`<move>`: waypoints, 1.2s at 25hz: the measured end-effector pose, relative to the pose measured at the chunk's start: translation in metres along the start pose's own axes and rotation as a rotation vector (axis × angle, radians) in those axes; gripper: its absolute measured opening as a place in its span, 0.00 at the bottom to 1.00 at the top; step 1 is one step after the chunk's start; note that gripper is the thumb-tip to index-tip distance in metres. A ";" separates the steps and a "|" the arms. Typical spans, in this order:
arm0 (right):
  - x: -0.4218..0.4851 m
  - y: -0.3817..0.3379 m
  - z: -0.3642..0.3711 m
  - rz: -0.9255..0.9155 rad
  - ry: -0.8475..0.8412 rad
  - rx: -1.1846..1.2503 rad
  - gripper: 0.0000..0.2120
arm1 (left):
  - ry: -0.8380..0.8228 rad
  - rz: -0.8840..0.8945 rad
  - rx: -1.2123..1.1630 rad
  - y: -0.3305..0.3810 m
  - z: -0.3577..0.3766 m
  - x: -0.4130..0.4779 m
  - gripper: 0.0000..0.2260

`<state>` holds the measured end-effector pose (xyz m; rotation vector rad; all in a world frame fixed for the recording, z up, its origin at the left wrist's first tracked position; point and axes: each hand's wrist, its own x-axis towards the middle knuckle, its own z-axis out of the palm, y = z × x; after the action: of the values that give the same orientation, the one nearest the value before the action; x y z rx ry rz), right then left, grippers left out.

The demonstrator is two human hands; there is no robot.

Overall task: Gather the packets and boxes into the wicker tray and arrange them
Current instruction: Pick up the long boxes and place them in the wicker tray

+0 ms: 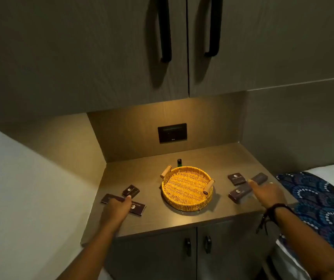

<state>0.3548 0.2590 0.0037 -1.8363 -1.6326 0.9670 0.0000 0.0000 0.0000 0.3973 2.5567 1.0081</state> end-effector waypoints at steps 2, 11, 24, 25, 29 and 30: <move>0.026 0.000 0.008 0.127 -0.053 0.038 0.30 | 0.027 -0.162 -0.099 0.003 0.011 0.012 0.21; 0.089 0.010 0.053 0.251 -0.185 0.009 0.23 | 0.057 -0.321 0.038 0.023 0.050 0.024 0.24; 0.088 -0.002 0.058 0.308 -0.211 0.033 0.25 | 0.058 -0.245 -0.017 0.004 0.050 0.052 0.18; 0.088 -0.003 0.057 0.328 -0.204 0.062 0.26 | 0.049 -0.232 -0.012 0.004 0.049 0.053 0.17; 0.083 -0.004 0.054 0.391 -0.191 0.176 0.27 | 0.038 -0.169 -0.019 0.017 0.042 0.054 0.16; 0.081 -0.005 0.054 0.388 -0.185 0.207 0.27 | 0.053 -0.152 -0.026 0.023 0.037 0.053 0.16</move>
<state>0.3118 0.3343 -0.0410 -2.0036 -1.2355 1.4507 -0.0287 0.0586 -0.0216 0.1684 2.5725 1.0077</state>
